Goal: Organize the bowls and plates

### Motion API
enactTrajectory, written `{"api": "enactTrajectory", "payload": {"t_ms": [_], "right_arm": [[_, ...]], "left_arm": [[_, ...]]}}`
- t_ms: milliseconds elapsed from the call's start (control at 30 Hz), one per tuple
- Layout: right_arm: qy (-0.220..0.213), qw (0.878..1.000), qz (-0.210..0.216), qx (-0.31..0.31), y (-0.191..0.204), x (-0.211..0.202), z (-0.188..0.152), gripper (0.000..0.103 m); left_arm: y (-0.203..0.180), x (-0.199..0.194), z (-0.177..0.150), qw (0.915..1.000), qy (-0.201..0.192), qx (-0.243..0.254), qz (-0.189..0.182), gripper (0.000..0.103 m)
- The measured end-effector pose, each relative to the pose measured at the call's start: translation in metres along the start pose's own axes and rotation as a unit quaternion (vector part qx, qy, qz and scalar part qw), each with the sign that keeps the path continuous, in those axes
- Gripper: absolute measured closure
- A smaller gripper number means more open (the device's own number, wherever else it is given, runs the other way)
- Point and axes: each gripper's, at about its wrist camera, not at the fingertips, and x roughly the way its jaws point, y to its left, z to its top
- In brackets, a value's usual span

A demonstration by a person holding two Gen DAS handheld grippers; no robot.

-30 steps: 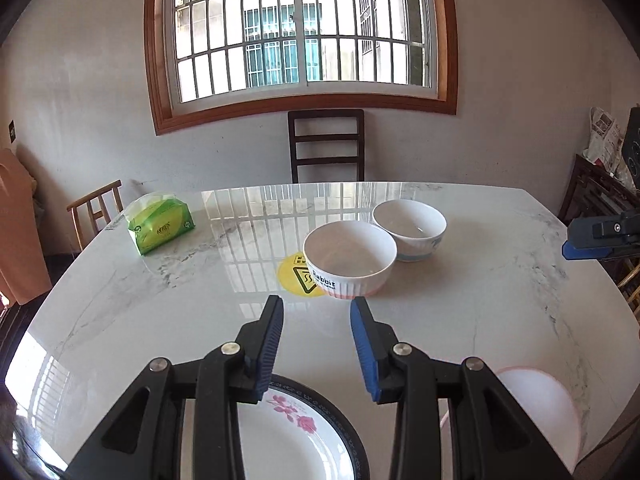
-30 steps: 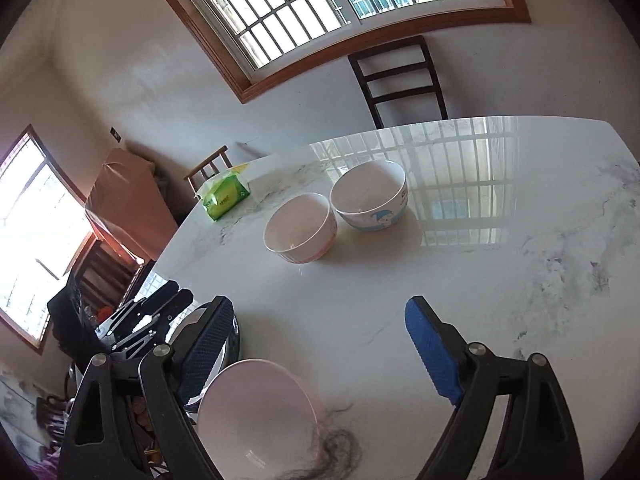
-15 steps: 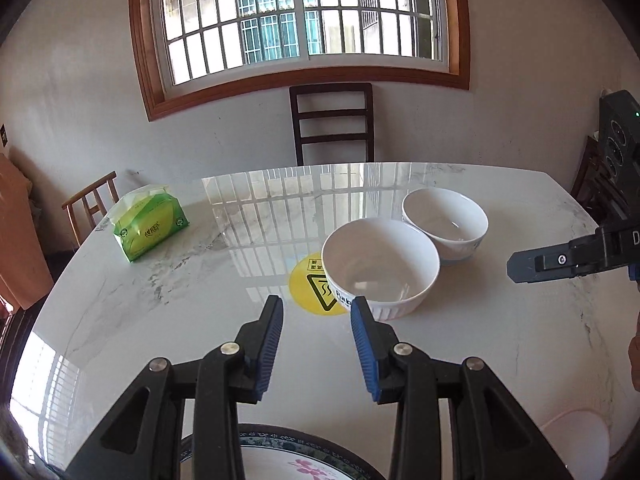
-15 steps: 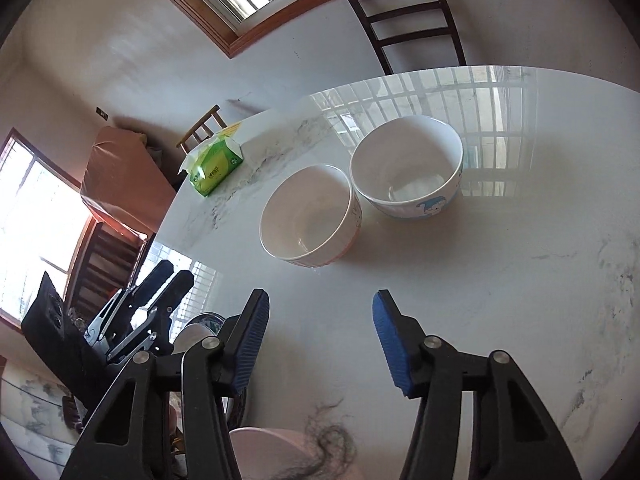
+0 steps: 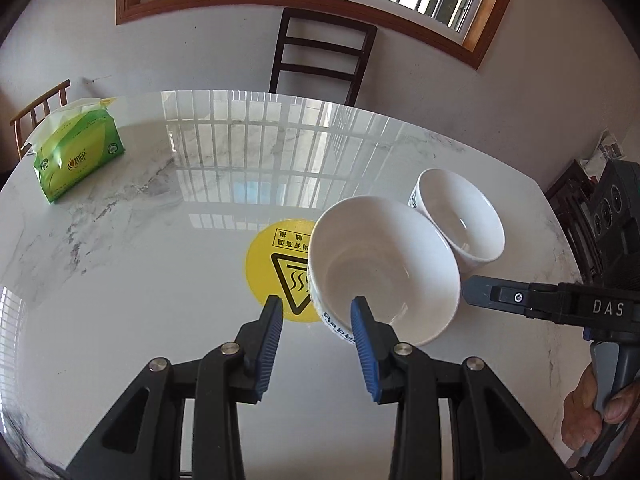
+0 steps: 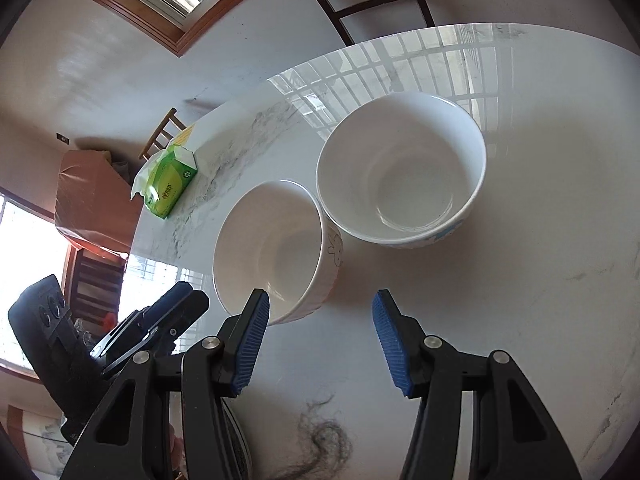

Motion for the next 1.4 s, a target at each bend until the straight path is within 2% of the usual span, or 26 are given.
{"api": "enactTrajectory", "payload": {"t_ms": [67, 200, 300, 367, 467, 567, 867, 1133, 1400], "right_arm": [[0.005, 1.000, 0.003, 0.004, 0.000, 0.006, 0.002, 0.059], [0.009, 1.000, -0.006, 0.007, -0.001, 0.016, 0.006, 0.060], [0.016, 1.000, -0.011, 0.010, -0.002, 0.025, 0.010, 0.068], [0.024, 1.000, -0.008, 0.004, -0.001, 0.033, 0.010, 0.080], [0.024, 1.000, 0.000, -0.008, 0.003, 0.035, 0.009, 0.082], [0.028, 0.999, 0.000, -0.018, 0.004, 0.030, 0.005, 0.085], [0.012, 0.999, 0.018, -0.035, 0.004, -0.020, -0.016, 0.088], [-0.010, 0.998, 0.027, -0.048, 0.004, -0.084, -0.055, 0.089], [-0.020, 0.997, 0.034, -0.063, 0.001, -0.134, -0.106, 0.089]], "left_arm": [[0.000, 0.006, 0.004, 1.0000, 0.004, 0.002, 0.004, 0.067], [0.002, 0.016, 0.010, 0.9999, 0.011, -0.004, 0.002, 0.067], [0.006, 0.025, 0.010, 0.9996, 0.015, -0.025, -0.005, 0.067], [0.007, 0.031, 0.009, 0.9989, 0.019, -0.039, -0.019, 0.085], [0.001, 0.029, 0.008, 0.9992, 0.016, -0.031, 0.018, 0.092], [-0.002, 0.019, 0.001, 0.9993, 0.011, -0.032, 0.013, 0.094], [-0.033, -0.045, -0.027, 0.9996, -0.016, -0.022, 0.007, 0.093], [-0.068, -0.100, -0.053, 0.9994, -0.035, -0.009, -0.005, 0.092], [-0.092, -0.145, -0.090, 0.9987, -0.028, -0.002, -0.042, 0.092]]}}
